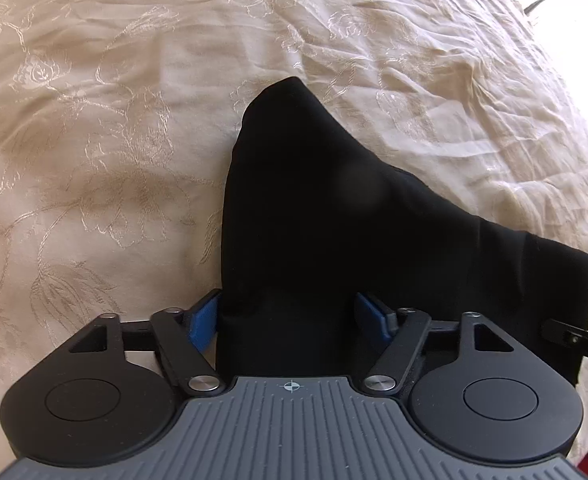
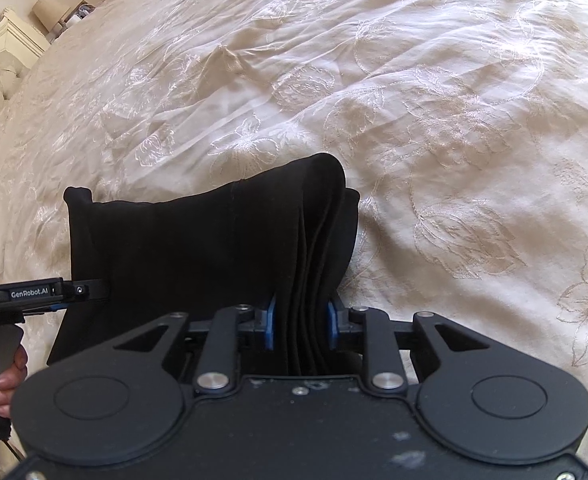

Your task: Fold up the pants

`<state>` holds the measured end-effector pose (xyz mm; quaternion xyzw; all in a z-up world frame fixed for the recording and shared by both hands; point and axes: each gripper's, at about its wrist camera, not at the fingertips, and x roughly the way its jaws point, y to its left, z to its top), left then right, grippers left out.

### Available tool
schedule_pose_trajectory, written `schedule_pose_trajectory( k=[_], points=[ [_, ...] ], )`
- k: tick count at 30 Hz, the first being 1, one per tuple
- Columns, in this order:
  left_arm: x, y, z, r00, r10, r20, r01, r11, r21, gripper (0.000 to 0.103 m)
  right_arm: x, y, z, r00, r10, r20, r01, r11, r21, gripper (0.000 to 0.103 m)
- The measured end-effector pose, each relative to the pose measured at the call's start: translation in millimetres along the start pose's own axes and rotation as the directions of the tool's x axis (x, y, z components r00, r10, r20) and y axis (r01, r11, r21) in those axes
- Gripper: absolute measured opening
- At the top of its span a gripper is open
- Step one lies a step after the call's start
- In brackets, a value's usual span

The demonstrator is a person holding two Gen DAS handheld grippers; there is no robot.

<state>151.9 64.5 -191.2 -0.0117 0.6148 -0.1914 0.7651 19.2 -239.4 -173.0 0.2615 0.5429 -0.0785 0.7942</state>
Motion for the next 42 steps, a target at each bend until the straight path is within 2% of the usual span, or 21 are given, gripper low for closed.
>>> schedule_pose_trajectory(
  k=[1, 2, 3, 8, 13, 17, 21, 25, 32, 35, 38, 39, 41, 42],
  points=[
    [-4.7, -1.5, -0.1, 1.0, -0.019, 0.012, 0.019, 1.0, 0.001, 0.037, 0.2, -0.6, 0.1, 1.0, 0.003, -0.001, -0.003, 1.0, 0.005, 0.026],
    [-8.5, -3.5, -0.5, 1.0, -0.001, 0.026, 0.001, 1.0, 0.001, 0.027, 0.4, -1.2, 0.1, 1.0, 0.005, -0.001, -0.005, 1.0, 0.011, 0.026],
    [-13.1, -4.6, -1.1, 0.999, 0.004, 0.039, -0.004, 1.0, 0.003, 0.022, 0.5, -1.4, -0.2, 1.0, 0.005, 0.0, -0.005, 1.0, 0.016, 0.026],
    [-34.1, -9.1, -5.4, 0.994, 0.023, 0.109, -0.02, 0.999, -0.029, 0.016, -0.3, 3.2, -2.9, 1.0, -0.014, 0.013, 0.013, 0.999, 0.035, 0.026],
    [-52.0, -5.2, -4.1, 0.985, 0.071, 0.157, -0.063, 0.997, -0.053, 0.015, 1.9, 21.6, 1.3, 1.0, -0.025, 0.014, 0.025, 1.0, -0.004, 0.026],
    [-65.1, 20.5, 3.3, 0.975, 0.123, 0.187, -0.115, 0.992, -0.05, 0.015, 16.0, 52.7, 11.2, 1.0, 0.001, 0.003, -0.001, 0.999, -0.048, 0.026],
    [-82.5, 72.1, 14.1, 0.964, 0.169, 0.205, -0.146, 0.982, -0.124, 0.015, 41.8, 105.0, 25.5, 0.999, 0.046, -0.015, -0.048, 0.991, -0.125, 0.026],
    [-101.0, 127.8, 23.9, 0.947, 0.231, 0.222, -0.184, 0.96, -0.212, 0.015, 71.7, 170.0, 41.2, 0.994, 0.1, -0.045, -0.107, 0.974, -0.202, 0.026],
    [-128.2, 214.4, 36.4, 0.921, 0.311, 0.233, -0.222, 0.913, -0.342, 0.015, 111.9, 289.2, 63.9, 0.983, 0.165, -0.075, -0.181, 0.917, -0.356, 0.025],
    [-131.2, 240.4, 40.5, 0.916, 0.327, 0.231, -0.225, 0.898, -0.379, 0.015, 124.8, 327.6, 71.7, 0.98, 0.183, -0.08, -0.199, 0.896, -0.398, 0.025],
    [-120.5, 262.0, 44.3, 0.934, 0.314, 0.171, -0.229, 0.892, -0.39, 0.021, 140.7, 347.0, 75.7, 0.985, 0.154, -0.076, -0.172, 0.889, -0.425, 0.027],
    [-116.2, 267.4, 44.5, 0.938, 0.312, 0.15, -0.232, 0.889, -0.395, 0.024, 146.4, 350.8, 76.6, 0.989, 0.125, -0.075, -0.145, 0.893, -0.426, 0.03],
    [-114.5, 275.3, 41.0, 0.937, 0.325, 0.13, -0.249, 0.879, -0.406, 0.024, 154.8, 348.6, 79.3, 0.994, 0.078, -0.074, -0.101, 0.911, -0.4, 0.035],
    [-115.2, 275.5, 39.8, 0.928, 0.35, 0.127, -0.273, 0.871, -0.407, 0.024, 155.7, 346.9, 80.7, 0.995, 0.072, -0.072, -0.094, 0.921, -0.378, 0.036]
  ],
)
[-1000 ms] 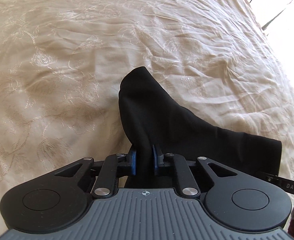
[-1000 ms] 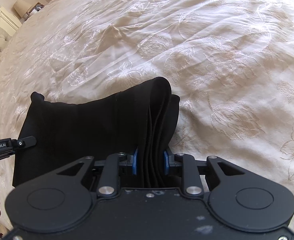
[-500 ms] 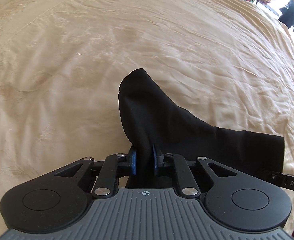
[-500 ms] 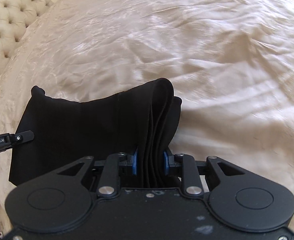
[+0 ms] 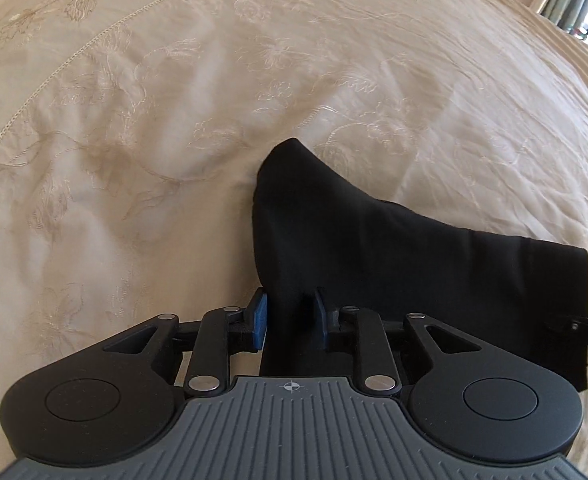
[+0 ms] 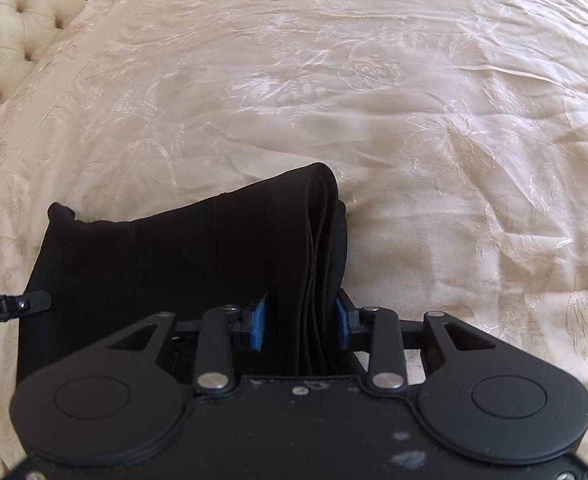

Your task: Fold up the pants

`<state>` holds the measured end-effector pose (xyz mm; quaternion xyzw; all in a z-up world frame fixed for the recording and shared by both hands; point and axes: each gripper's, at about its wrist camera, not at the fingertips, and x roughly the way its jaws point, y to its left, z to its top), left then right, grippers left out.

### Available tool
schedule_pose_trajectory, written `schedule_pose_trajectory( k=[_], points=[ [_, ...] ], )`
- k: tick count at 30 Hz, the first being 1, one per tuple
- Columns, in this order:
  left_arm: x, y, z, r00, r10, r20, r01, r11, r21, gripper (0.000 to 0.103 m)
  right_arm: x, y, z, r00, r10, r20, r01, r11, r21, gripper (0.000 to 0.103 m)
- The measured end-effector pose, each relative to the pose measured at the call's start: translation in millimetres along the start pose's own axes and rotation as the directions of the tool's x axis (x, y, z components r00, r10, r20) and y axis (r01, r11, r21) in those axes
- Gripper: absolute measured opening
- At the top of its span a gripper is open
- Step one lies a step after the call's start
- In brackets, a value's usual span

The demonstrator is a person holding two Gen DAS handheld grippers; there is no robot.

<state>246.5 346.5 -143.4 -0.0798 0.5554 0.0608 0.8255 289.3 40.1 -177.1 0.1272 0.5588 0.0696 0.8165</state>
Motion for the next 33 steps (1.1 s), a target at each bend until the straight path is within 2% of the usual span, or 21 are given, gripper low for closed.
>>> schedule_pose_trajectory(
  k=[2, 4, 8, 11, 12, 14, 17, 19, 21, 23, 24, 25, 27, 30, 33],
  points=[
    [-5.9, -0.7, -2.2, 0.996, 0.077, 0.044, -0.079, 0.996, 0.029, 0.024, -3.3, -1.9, -0.1, 1.0, -0.019, 0.008, 0.019, 0.999, 0.03, 0.039],
    [-13.4, -0.3, -4.1, 0.99, 0.106, 0.091, -0.111, 0.992, 0.057, 0.024, -8.1, 0.3, -1.9, 0.998, -0.054, 0.022, 0.053, 0.998, 0.04, 0.04],
    [-22.5, -3.8, -5.3, 0.99, 0.083, 0.111, -0.095, 0.99, 0.104, 0.024, -21.5, 3.1, -6.1, 0.99, -0.123, 0.071, 0.118, 0.99, 0.076, 0.04],
    [-31.6, -13.1, -15.5, 0.991, 0.046, 0.126, -0.067, 0.983, 0.168, 0.024, -42.7, 7.3, -16.0, 0.973, -0.175, 0.152, 0.162, 0.983, 0.09, 0.039],
    [-33.5, -19.4, -20.9, 0.99, 0.038, 0.135, -0.065, 0.977, 0.205, 0.024, -51.7, 11.4, -21.4, 0.967, -0.176, 0.182, 0.168, 0.984, 0.062, 0.037],
    [-35.6, -31.5, -33.5, 0.988, 0.02, 0.151, -0.062, 0.959, 0.278, 0.024, -62.2, 20.4, -29.3, 0.971, -0.127, 0.204, 0.131, 0.991, -0.004, 0.029],
    [-29.6, -46.6, -51.6, 0.989, -0.008, 0.148, -0.05, 0.922, 0.384, 0.024, -60.5, 32.2, -43.0, 0.989, -0.035, 0.14, 0.051, 0.993, -0.106, 0.016],
    [-19.3, -51.9, -61.8, 0.991, 0.013, 0.131, -0.068, 0.903, 0.423, 0.024, -48.7, 32.6, -50.6, 0.992, -0.077, 0.098, 0.091, 0.985, -0.146, 0.011],
    [-4.7, -49.0, -67.7, 0.995, 0.049, 0.093, -0.084, 0.902, 0.423, 0.024, -34.8, 16.6, -55.5, 0.989, -0.133, 0.07, 0.138, 0.987, -0.08, 0.0],
    [6.8, -41.8, -69.4, 0.997, 0.069, 0.039, -0.079, 0.91, 0.408, 0.025, -27.2, -0.2, -55.8, 0.989, -0.139, 0.043, 0.137, 0.99, 0.027, 0.0],
    [6.3, -38.3, -68.6, 0.997, 0.059, 0.038, -0.07, 0.917, 0.393, 0.025, -27.9, -2.8, -53.7, 0.989, -0.141, 0.044, 0.139, 0.989, 0.047, 0.0],
    [2.6, -33.8, -66.4, 0.998, 0.044, 0.041, -0.056, 0.926, 0.375, 0.025, -31.3, -0.3, -50.4, 0.986, -0.155, 0.055, 0.153, 0.988, 0.038, 0.0],
    [-7.0, -28.7, -60.1, 0.998, 0.037, 0.049, -0.052, 0.933, 0.355, 0.024, -38.8, 8.8, -43.5, 0.981, -0.178, 0.08, 0.18, 0.984, -0.013, 0.006],
    [-20.7, -27.4, -45.7, 0.996, 0.007, 0.093, -0.037, 0.943, 0.332, 0.025, -56.3, 21.8, -33.4, 0.979, -0.125, 0.158, 0.136, 0.989, -0.057, 0.007],
    [-20.4, -32.4, -24.1, 0.993, -0.014, 0.117, -0.022, 0.953, 0.302, 0.025, -48.8, 30.4, -17.0, 0.975, -0.134, 0.178, 0.154, 0.983, -0.105, 0.007]
  ],
)
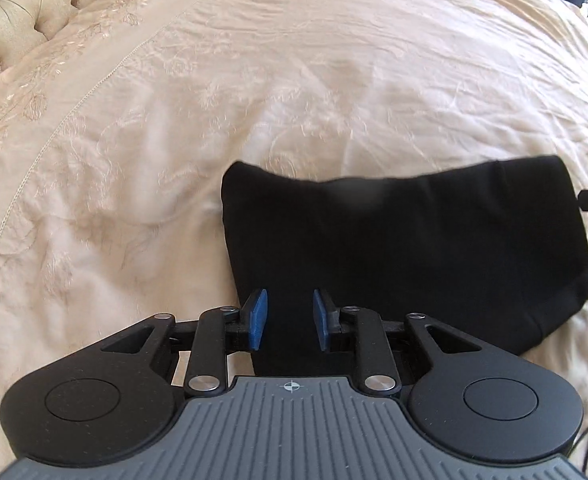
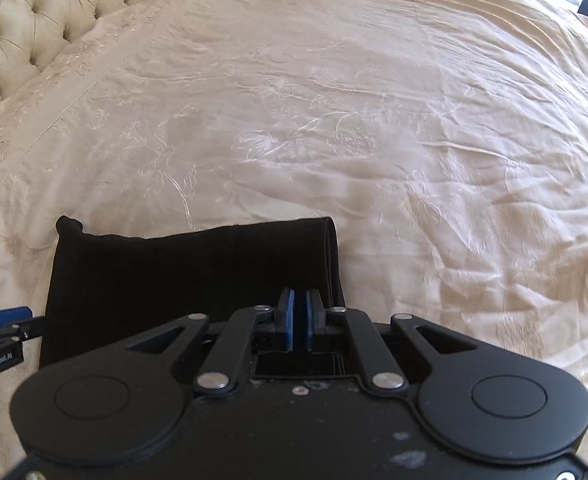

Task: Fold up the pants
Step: 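Open both grippers to release the folded black bundle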

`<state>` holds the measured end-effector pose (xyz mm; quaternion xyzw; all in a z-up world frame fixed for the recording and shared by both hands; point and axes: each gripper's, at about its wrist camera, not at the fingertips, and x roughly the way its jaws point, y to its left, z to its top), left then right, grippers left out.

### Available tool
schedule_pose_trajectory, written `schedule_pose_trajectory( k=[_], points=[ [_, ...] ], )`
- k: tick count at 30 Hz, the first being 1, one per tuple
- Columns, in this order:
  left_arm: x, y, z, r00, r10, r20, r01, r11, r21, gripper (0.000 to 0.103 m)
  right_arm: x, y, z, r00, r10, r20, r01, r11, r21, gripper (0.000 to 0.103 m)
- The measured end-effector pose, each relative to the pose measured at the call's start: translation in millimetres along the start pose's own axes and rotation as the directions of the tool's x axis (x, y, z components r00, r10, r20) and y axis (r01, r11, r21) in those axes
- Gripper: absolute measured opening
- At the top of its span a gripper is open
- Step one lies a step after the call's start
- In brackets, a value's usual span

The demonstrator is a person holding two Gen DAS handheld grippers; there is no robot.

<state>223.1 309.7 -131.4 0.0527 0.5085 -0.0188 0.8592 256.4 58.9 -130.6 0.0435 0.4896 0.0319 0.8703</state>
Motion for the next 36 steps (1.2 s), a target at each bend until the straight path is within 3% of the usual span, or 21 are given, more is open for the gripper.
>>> schedule_pose_trajectory(
  k=[4, 8, 14, 20, 26, 33, 36],
  points=[
    [11.9, -3.6, 26.5, 1.0, 0.012, 0.011, -0.011, 0.999, -0.049, 0.025, 37.2, 3.3, 18.0, 0.999, -0.039, -0.027, 0.038, 0.999, -0.037, 0.006],
    [17.0, -7.3, 37.6, 1.0, 0.008, 0.022, -0.006, 0.996, -0.085, 0.025, 84.9, 2.9, 29.4, 0.984, -0.101, -0.144, 0.093, 0.994, -0.06, 0.006],
    [14.4, -12.9, 26.4, 1.0, 0.003, 0.011, -0.002, 0.998, -0.068, 0.025, 94.7, 13.8, 32.5, 0.983, -0.128, -0.128, 0.109, 0.984, -0.143, 0.014],
    [-4.5, -12.3, 9.2, 0.998, 0.057, 0.015, -0.056, 0.997, -0.054, 0.034, 49.8, -2.5, 30.3, 0.997, -0.057, -0.05, 0.056, 0.998, -0.009, 0.017],
    [-34.6, -9.9, -0.9, 0.994, 0.109, 0.025, -0.107, 0.99, -0.095, 0.037, -27.8, -4.2, 6.0, 0.995, -0.061, 0.083, 0.057, 0.997, 0.05, 0.036],
    [-80.5, -23.0, -9.1, 0.989, 0.132, 0.071, -0.116, 0.974, -0.195, 0.041, -93.7, 5.8, -37.7, 0.986, -0.119, 0.113, 0.114, 0.992, 0.045, 0.039],
    [-100.6, -41.1, -14.8, 0.986, 0.15, 0.075, -0.133, 0.972, -0.193, 0.047, -113.3, 1.6, -50.3, 0.992, -0.06, 0.113, 0.055, 0.997, 0.048, 0.04]
  ],
)
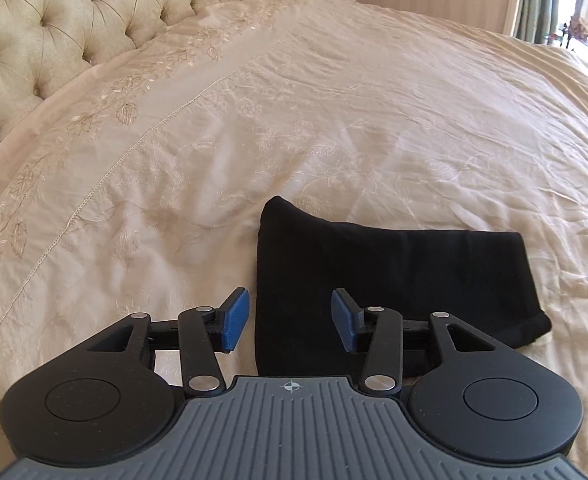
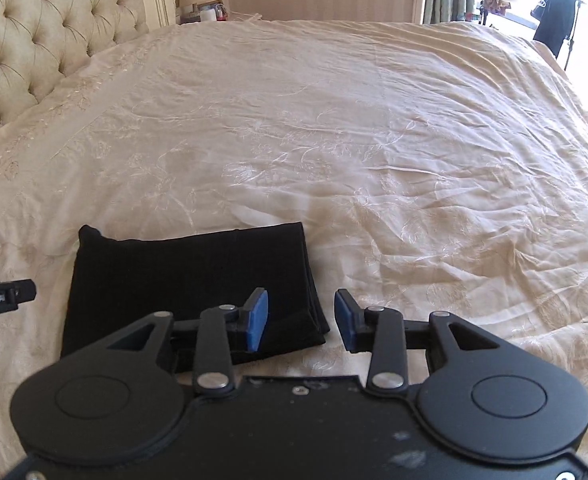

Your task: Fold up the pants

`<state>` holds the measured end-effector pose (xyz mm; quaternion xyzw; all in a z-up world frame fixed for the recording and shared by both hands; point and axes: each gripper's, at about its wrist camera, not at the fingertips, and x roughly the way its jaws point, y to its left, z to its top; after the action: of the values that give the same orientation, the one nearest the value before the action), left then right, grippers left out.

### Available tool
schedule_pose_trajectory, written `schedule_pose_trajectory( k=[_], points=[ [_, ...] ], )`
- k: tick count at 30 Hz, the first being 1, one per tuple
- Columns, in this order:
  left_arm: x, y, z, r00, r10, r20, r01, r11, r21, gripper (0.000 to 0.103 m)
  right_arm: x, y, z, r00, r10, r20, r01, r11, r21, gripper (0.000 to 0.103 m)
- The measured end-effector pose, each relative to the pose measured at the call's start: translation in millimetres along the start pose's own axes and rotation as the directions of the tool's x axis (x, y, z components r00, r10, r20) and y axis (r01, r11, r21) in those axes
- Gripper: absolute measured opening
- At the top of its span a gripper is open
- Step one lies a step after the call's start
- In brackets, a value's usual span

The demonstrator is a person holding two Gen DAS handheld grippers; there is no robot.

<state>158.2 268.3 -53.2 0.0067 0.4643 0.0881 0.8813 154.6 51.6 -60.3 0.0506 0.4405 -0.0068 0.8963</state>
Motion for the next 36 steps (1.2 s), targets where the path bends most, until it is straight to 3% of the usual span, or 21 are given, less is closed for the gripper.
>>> schedule_pose_trajectory(
  k=[4, 9, 14, 36],
  points=[
    [-31.2, -22.5, -12.4, 1.0, 0.014, 0.028, -0.015, 1.0, 0.027, 0.048, -19.0, -9.4, -6.3, 0.99, 0.131, -0.06, -0.129, 0.991, 0.027, 0.04],
    [-58.2, -46.6, -27.1, 1.0, 0.02, 0.008, -0.02, 0.998, 0.053, 0.048, -55.0, -16.9, -20.2, 0.989, 0.142, -0.033, -0.144, 0.989, -0.041, 0.04],
    [-80.6, -62.0, -46.0, 1.0, 0.015, -0.021, -0.014, 0.999, 0.048, 0.048, -84.4, -31.4, -32.9, 0.985, 0.174, 0.003, -0.174, 0.985, -0.014, 0.04],
    [-132.8, -80.6, -89.4, 1.0, 0.001, 0.015, -0.001, 0.999, 0.043, 0.048, -139.4, -49.5, -68.3, 0.97, 0.23, 0.072, -0.226, 0.972, -0.059, 0.04]
  ],
)
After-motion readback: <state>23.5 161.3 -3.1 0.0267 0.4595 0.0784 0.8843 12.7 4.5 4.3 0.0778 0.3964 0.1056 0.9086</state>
